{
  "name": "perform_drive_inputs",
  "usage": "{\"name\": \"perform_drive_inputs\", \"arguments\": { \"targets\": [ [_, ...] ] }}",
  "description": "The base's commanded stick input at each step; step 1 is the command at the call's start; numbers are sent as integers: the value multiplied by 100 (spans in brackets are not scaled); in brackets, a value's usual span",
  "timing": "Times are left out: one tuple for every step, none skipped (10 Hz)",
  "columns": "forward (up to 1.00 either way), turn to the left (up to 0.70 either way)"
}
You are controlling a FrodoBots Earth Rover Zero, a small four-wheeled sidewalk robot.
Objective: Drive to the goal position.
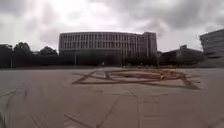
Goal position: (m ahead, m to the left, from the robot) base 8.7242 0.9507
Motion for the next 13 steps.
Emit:
{"name": "perform_drive_inputs", "arguments": {
  "targets": [
    [70,0],
    [70,0],
    [70,0],
    [70,0],
    [70,0],
    [70,0],
    [70,0],
    [70,0],
    [70,0],
    [70,0],
    [70,0],
    [70,0],
    [70,0]
  ]
}}
